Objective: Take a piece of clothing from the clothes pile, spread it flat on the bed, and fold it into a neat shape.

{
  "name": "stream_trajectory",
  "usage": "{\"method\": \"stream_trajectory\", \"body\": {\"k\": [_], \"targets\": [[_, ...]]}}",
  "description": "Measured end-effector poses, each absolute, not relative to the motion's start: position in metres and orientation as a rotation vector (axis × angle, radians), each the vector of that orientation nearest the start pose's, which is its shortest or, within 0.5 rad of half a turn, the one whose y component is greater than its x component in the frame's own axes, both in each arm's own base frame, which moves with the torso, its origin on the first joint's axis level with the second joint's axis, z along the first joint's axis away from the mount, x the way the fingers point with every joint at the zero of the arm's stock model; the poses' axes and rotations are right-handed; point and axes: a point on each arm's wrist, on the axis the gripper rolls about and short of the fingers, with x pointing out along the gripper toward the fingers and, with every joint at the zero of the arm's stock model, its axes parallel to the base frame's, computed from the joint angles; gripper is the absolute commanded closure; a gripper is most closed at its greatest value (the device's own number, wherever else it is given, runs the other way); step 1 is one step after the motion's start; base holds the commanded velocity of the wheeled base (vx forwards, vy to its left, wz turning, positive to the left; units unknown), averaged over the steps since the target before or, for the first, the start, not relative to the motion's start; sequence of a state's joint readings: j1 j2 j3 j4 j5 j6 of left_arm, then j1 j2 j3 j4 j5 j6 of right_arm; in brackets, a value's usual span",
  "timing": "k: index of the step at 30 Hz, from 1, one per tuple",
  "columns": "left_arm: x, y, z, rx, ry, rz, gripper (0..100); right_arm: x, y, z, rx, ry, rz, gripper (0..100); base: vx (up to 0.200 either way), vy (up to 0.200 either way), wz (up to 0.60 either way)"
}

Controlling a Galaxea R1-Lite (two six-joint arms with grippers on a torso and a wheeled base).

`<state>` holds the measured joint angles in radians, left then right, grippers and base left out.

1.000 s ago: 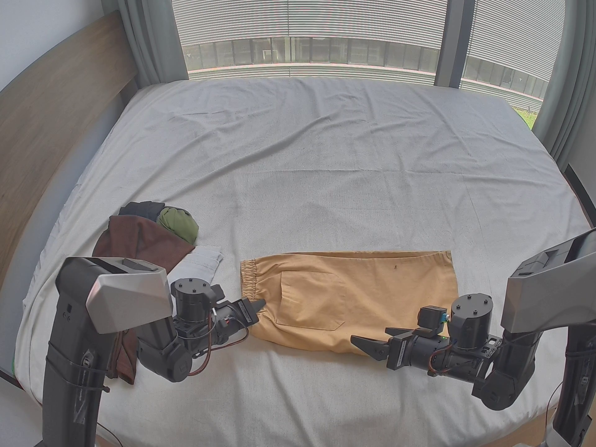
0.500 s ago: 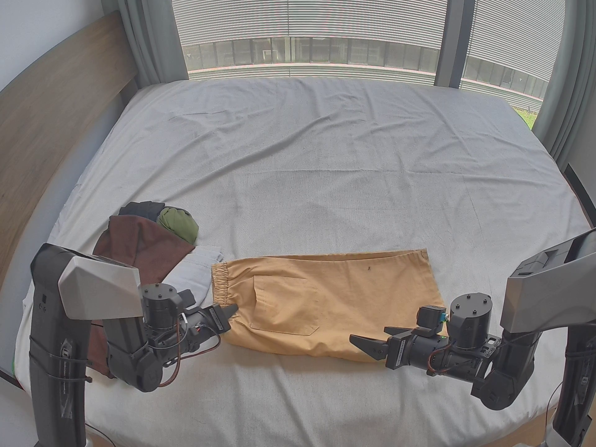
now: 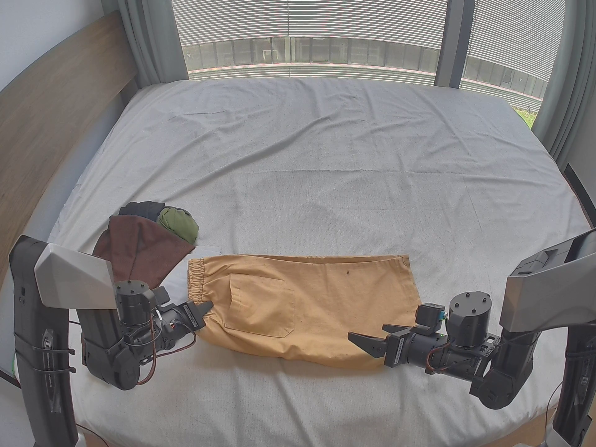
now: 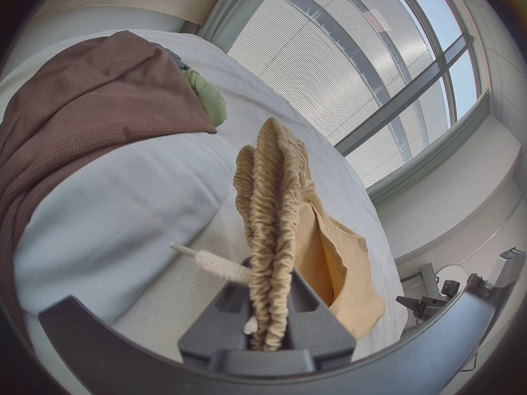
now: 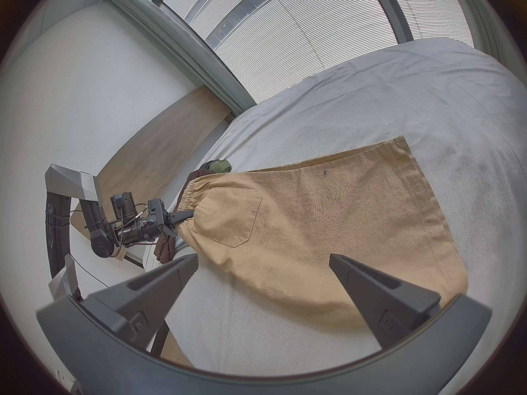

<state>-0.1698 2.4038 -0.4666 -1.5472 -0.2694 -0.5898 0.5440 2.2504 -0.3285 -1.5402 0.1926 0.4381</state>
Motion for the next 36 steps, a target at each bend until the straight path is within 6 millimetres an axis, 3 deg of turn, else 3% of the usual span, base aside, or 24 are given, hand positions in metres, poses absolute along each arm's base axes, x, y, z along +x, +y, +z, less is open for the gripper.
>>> {"method": "stream_trajectory", "body": {"k": [7, 23, 36], "targets": [[0.317, -0.070, -0.016, -0.589, 0.487, -0.345, 100, 0.249, 0.155, 0.007, 0.361, 0.539, 0.626, 0, 0.000, 0.000, 0.00], [0.314, -0.156, 0.019, -0.552, 0.400, -0.613, 100, 0.254, 0.144, 0.034, 0.418, 0.448, 0.604, 0, 0.000, 0.000, 0.00], [0.319, -0.205, 0.031, -0.540, 0.408, -0.732, 100, 0.264, 0.124, 0.052, 0.441, 0.364, 0.554, 0, 0.000, 0.000, 0.00]]}}
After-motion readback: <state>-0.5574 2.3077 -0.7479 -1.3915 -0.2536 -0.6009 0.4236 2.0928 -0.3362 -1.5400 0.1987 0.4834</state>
